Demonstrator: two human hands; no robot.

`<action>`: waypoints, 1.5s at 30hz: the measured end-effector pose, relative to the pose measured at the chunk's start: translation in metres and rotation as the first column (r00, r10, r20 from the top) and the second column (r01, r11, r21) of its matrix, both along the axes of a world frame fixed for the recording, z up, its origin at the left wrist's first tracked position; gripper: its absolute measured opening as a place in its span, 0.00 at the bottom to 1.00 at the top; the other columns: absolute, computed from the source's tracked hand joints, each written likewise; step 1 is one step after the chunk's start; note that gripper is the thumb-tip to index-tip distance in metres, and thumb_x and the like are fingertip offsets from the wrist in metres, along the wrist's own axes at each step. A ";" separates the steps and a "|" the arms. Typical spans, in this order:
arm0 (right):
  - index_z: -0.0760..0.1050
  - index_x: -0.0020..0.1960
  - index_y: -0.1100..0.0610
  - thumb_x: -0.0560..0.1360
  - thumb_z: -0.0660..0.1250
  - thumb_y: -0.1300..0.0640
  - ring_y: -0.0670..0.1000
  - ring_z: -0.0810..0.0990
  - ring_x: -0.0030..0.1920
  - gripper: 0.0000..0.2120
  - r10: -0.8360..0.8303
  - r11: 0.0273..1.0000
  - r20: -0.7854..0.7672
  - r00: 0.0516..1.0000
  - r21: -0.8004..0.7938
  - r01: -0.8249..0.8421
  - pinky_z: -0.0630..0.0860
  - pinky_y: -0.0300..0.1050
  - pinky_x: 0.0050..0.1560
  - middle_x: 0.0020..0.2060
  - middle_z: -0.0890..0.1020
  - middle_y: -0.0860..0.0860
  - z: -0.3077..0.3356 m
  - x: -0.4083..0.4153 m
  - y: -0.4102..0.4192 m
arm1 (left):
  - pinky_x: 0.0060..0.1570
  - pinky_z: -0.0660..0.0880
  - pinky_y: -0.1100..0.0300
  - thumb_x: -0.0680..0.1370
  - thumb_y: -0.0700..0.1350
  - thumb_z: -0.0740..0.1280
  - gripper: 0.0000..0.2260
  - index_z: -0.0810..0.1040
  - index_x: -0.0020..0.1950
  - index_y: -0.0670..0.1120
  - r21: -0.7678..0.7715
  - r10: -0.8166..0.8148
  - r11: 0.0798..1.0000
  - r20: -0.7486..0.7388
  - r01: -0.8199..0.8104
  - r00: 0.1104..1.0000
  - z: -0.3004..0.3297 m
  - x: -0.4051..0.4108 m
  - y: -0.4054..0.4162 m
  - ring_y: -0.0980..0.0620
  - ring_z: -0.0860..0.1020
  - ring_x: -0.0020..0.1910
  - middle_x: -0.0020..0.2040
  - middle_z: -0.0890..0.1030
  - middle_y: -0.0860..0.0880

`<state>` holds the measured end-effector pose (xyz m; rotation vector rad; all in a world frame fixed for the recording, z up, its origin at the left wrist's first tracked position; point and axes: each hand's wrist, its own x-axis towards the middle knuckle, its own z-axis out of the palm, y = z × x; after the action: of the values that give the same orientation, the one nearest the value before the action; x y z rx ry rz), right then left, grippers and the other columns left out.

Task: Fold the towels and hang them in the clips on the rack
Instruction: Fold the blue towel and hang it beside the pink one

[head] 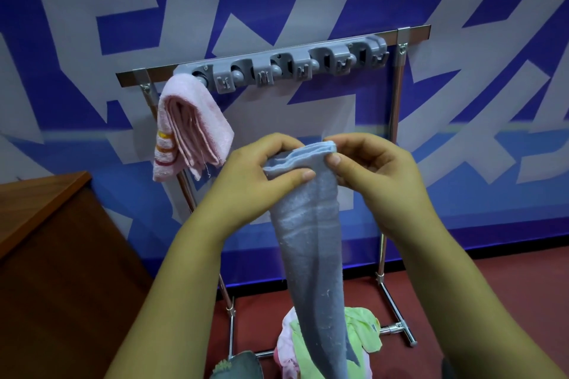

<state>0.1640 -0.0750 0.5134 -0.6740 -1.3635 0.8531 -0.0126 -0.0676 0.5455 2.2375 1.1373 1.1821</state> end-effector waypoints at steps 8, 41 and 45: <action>0.78 0.55 0.54 0.74 0.67 0.57 0.46 0.83 0.48 0.10 0.186 0.963 0.002 0.983 -0.199 -0.182 0.80 0.42 0.49 0.46 0.85 0.47 -0.034 0.016 0.009 | 0.41 0.72 0.70 0.70 0.45 0.72 0.04 0.80 0.42 0.52 0.003 -0.039 0.999 0.063 0.038 0.997 0.008 0.004 0.009 0.62 0.77 0.39 0.38 0.80 0.60; 0.78 0.37 0.49 0.69 0.62 0.61 0.43 0.77 0.40 0.10 -0.061 0.997 0.381 0.923 -0.019 0.074 0.69 0.30 0.45 0.38 0.79 0.41 -0.102 0.009 0.010 | 0.39 0.72 0.73 0.73 0.41 0.71 0.05 0.79 0.43 0.51 0.096 0.018 0.995 0.043 -0.022 0.999 0.057 -0.001 0.016 0.67 0.76 0.40 0.39 0.79 0.58; 0.78 0.37 0.49 0.67 0.68 0.46 0.42 0.78 0.41 0.07 -0.048 0.999 0.353 0.934 -0.001 0.051 0.70 0.29 0.47 0.38 0.79 0.43 -0.101 0.010 0.008 | 0.39 0.72 0.73 0.73 0.42 0.71 0.05 0.79 0.42 0.52 0.091 0.032 0.995 0.056 -0.037 0.998 0.057 -0.001 0.018 0.66 0.75 0.39 0.40 0.79 0.57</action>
<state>0.1736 -0.0666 0.4128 -0.8978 -1.6566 0.7202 -0.0140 -0.0494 0.6026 2.2468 1.1262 1.3267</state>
